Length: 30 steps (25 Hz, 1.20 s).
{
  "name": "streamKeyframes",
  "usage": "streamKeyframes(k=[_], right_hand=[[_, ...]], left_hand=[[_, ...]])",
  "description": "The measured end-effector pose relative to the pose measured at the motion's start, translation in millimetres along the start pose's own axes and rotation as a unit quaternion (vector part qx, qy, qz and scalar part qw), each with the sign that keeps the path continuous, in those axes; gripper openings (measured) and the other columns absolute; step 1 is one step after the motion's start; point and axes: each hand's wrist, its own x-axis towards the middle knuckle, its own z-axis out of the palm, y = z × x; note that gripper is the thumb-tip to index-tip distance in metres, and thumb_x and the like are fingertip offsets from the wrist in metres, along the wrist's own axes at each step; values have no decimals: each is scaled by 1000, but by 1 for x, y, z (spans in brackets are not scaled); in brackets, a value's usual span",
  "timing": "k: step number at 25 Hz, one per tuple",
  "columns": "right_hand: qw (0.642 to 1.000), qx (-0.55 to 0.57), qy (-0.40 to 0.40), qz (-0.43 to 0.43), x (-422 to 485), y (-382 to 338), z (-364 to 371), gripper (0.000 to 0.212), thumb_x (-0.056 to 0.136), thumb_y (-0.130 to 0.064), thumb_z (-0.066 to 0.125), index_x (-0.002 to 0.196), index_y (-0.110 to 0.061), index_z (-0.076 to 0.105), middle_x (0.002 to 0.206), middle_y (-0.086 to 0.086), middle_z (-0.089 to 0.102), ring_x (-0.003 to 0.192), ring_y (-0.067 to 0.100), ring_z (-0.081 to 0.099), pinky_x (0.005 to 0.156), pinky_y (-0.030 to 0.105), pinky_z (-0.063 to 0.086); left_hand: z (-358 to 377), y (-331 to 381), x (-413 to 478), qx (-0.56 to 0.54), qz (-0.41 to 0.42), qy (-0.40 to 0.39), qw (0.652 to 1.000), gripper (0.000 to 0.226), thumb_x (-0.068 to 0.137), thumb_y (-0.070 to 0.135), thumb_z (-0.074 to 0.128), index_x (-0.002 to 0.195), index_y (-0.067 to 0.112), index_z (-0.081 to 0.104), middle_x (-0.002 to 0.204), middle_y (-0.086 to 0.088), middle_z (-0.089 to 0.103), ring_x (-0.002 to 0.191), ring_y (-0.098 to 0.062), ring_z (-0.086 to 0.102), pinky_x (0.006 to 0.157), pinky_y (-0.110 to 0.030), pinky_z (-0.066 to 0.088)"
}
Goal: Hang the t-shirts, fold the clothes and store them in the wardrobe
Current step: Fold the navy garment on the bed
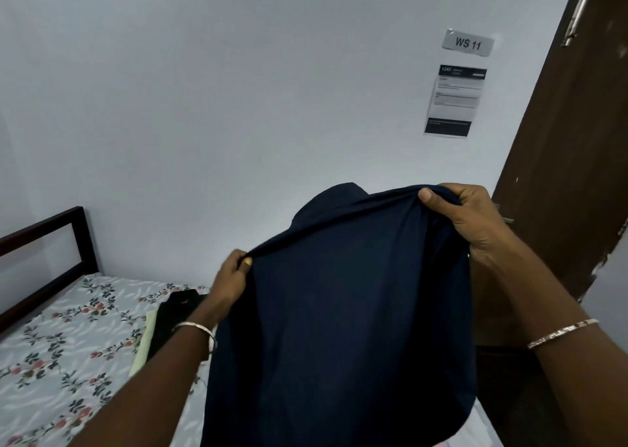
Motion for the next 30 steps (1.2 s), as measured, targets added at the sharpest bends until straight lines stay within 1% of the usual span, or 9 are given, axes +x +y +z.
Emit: streamKeyframes(k=[4,8,10,13,15,19,22,27,30], right_hand=[[999,-32,24,27,-9,27,-35,23,77,-29,78,90,-10,76,85,4,77,80,17,70,72,26,58],[995,-63,36,62,-17,55,-58,30,74,-32,81,92,-8,78,92,13,76,82,22,70,83,38,57],[993,-78,32,83,-24,65,-67,28,78,-28,80,94,-5,77,96,17,76,82,24,70,84,41,57],[989,-96,-13,110,-34,72,-79,23,86,-27,72,97,-7,77,98,15,76,88,28,72,78,34,61],[984,-116,-59,126,-34,79,-85,26,92,-28,65,102,-6,75,101,16,76,93,31,72,80,32,61],[976,-120,-99,151,-14,94,-90,33,94,-28,61,111,-2,72,107,20,73,96,34,71,88,42,58],[971,-136,-106,166,20,116,-89,31,92,-29,62,109,-4,73,107,19,74,96,33,72,89,44,57],[941,-194,-135,241,106,211,-69,29,92,-33,67,102,-7,75,103,16,75,99,37,71,92,49,56],[907,-276,-161,275,161,292,-46,42,84,-47,70,89,-5,74,90,14,75,81,29,71,75,39,56]], left_hand=[[-29,43,5,126,107,8,986,9,99,17,56,90,16,57,78,-4,61,72,-19,52,70,-32,40],[-27,60,3,189,158,13,969,4,99,18,55,96,18,56,80,-6,63,75,-26,57,69,-29,41],[-26,63,2,158,154,1,975,7,99,20,56,93,21,58,82,-4,65,77,-24,58,71,-28,42],[-31,69,1,82,129,-51,987,12,98,25,61,88,19,64,83,0,69,76,-14,61,76,-32,44],[-35,76,7,57,115,-97,987,15,96,27,63,88,15,68,81,1,72,76,-11,63,77,-33,46],[-38,86,35,59,103,-135,984,16,94,24,64,88,10,70,79,3,72,71,-6,63,72,-21,48],[-29,71,69,80,78,-169,979,17,95,27,64,89,13,71,83,-5,74,72,-9,64,71,-23,48],[17,-19,149,139,1,-210,968,16,93,35,66,88,21,73,82,-6,73,75,-13,64,74,-29,46],[53,-88,197,198,-30,-212,957,15,94,34,66,85,23,71,82,-6,73,80,-19,65,73,-28,43]])
